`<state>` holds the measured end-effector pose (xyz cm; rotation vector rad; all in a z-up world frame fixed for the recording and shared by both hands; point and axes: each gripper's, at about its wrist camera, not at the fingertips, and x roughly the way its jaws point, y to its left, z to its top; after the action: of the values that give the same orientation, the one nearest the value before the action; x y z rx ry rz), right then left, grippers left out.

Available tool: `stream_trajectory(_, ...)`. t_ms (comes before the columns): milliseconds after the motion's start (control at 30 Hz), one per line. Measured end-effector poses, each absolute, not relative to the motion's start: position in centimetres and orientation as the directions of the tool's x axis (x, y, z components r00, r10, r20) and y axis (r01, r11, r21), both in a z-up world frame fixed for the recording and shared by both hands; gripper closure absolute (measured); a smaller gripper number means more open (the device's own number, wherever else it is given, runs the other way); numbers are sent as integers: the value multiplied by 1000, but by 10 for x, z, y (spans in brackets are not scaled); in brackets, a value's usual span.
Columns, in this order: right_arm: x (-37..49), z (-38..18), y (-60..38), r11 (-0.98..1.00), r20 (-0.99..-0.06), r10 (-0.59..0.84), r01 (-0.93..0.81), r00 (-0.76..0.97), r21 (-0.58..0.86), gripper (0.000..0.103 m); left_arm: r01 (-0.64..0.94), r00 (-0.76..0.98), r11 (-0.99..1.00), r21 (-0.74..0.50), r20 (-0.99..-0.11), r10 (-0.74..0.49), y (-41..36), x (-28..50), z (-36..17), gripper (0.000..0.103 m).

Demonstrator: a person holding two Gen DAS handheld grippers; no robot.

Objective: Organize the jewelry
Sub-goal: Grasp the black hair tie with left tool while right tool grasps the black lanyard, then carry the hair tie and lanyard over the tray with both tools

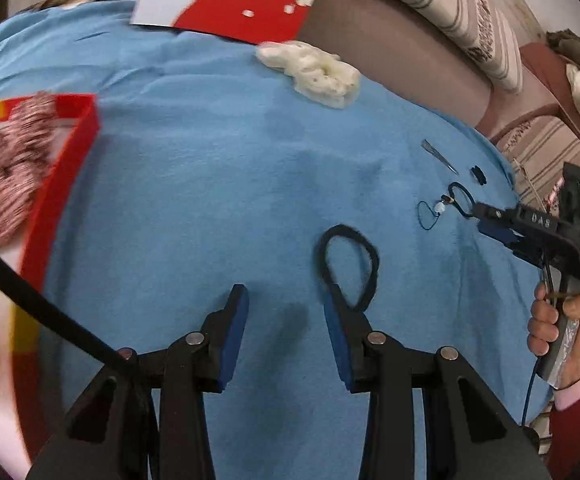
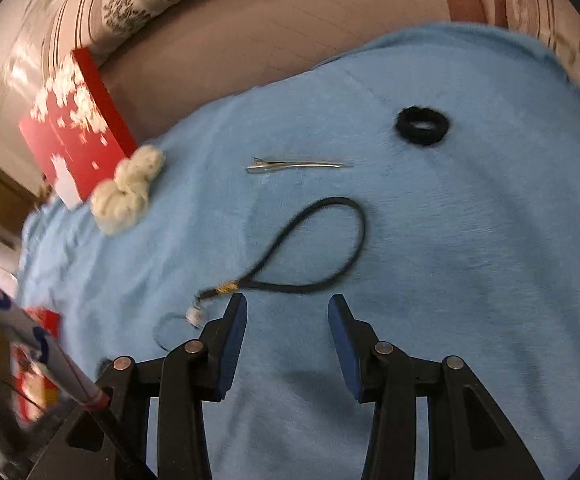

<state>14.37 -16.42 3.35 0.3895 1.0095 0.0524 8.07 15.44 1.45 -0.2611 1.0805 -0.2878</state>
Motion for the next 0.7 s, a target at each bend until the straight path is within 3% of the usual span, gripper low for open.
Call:
stream_trajectory(133,158,25,-140,920,-806,259,117,532,374,56,127,443,936,-328,-825,-350,134,98,13,63)
stream_trajectory(267,170,21,-115,941,-820,207,120,534,315,53,144,448,946,-289,-834,-323,111,110,11,63)
stream_trajectory(300,173,18,-110,948,-828,179,131,531,289,53,153,463,960,-235,-841,-280,104,110,11,72)
stream_trajectory(367,175,15,-104,964,-837,115,142,535,223,53,161,476,974,-158,-852,-217,94,108,9,100)
stream_trajectory(400,178,16,-98,975,-842,73,141,534,174,54,164,475,970,-178,-848,-235,96,105,11,100)
stream_trajectory(500,180,17,-90,988,-846,8,126,533,89,93,145,476,959,-246,-832,-285,110,95,21,100)
stream_trajectory(700,151,46,-100,982,-815,75,100,574,161,95,104,547,939,-329,-769,-330,160,49,66,100)
